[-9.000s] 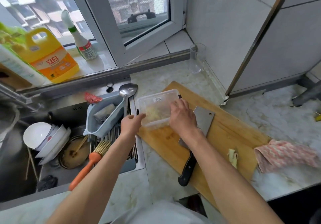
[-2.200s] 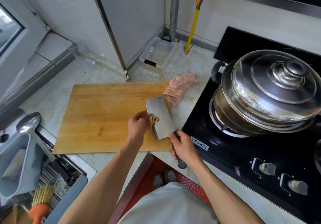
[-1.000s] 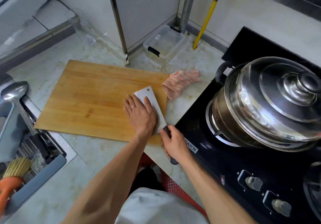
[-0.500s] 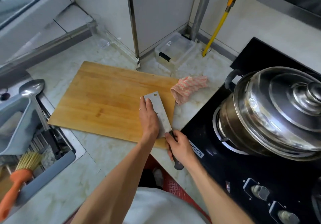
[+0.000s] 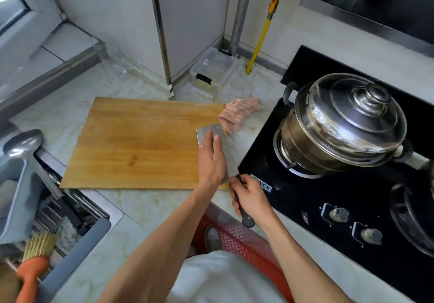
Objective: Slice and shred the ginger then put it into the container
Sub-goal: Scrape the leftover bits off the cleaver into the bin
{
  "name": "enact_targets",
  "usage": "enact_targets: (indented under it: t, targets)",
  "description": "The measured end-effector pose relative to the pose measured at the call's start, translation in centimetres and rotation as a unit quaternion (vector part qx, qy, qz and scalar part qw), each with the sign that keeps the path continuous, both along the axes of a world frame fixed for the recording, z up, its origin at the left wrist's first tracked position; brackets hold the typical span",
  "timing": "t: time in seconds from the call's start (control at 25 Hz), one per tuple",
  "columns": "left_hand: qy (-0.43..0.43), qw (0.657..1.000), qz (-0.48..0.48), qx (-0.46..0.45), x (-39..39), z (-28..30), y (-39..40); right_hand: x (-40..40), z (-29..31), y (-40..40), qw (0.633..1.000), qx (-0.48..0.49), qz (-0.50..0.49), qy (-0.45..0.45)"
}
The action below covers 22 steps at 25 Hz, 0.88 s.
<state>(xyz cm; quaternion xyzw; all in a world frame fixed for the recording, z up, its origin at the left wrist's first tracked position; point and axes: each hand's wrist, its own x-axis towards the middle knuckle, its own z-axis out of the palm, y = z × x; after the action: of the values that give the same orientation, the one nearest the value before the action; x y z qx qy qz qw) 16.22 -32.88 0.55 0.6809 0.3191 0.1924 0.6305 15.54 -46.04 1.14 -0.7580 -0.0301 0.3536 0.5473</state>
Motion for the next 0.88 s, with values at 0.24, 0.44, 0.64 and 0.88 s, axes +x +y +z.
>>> enact_targets:
  t: [0.24, 0.44, 0.64, 0.88]
  targets:
    - [-0.071, 0.984, -0.005, -0.163, -2.8, 1.1, 2.3, -3.2, 1.4, -0.9, 0.998, 0.011, -0.060, 0.003]
    - [-0.084, 0.967, -0.053, -0.236, -4.7, 0.8, 2.3, -6.0, 2.3, -2.3, 0.995, 0.004, -0.096, 0.013]
    - [-0.065, 0.971, -0.112, -0.199, -7.5, 1.6, -0.2, -9.5, 2.3, -5.7, 0.993, 0.009, -0.117, 0.008]
    - [0.023, 0.951, -0.296, 0.082, -12.6, 0.5, -6.0, -16.4, 0.4, -13.4, 0.979, 0.037, -0.199, 0.011]
